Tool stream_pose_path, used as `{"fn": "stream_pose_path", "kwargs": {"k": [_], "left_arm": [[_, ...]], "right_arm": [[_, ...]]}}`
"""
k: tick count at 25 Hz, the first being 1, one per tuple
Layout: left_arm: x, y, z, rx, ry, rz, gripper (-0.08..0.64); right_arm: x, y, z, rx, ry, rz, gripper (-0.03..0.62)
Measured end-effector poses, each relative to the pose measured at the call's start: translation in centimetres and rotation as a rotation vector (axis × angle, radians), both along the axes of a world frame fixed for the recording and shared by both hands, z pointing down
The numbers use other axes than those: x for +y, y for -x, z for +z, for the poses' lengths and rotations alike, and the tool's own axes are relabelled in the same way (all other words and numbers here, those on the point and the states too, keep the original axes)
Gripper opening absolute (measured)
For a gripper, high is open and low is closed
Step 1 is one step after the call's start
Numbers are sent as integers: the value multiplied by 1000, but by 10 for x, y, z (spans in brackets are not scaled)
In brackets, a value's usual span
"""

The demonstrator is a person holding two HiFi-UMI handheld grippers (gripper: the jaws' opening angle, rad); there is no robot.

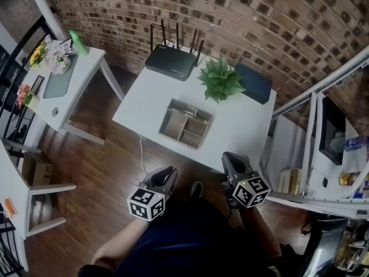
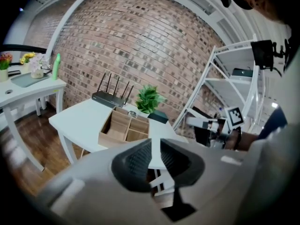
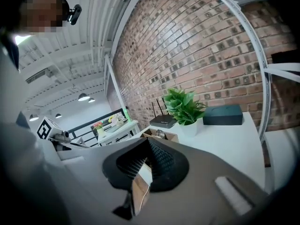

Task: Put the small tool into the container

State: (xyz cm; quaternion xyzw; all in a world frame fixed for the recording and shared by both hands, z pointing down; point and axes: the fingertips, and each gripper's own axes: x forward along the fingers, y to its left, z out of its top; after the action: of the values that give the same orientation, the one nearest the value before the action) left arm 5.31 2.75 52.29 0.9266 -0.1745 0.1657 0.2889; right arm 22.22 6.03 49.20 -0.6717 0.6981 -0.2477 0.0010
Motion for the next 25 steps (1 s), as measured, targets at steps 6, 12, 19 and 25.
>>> {"fn": "stream_pose_path", "kwargs": {"k": [6, 12, 19, 25], "left_arm": [[0, -5, -1, 0, -13, 5, 49], [0, -5, -1, 3, -15, 2, 49], [-1, -1, -1, 8, -12, -17, 49], [-2, 2, -1, 10, -9, -30, 49]], "right_arm": [[13, 9, 8, -4, 13, 5, 11], [15, 12, 11, 1, 17, 10, 11], [12, 13, 9, 8, 18, 9, 11], [10, 15, 11, 10, 28, 2, 11]]}}
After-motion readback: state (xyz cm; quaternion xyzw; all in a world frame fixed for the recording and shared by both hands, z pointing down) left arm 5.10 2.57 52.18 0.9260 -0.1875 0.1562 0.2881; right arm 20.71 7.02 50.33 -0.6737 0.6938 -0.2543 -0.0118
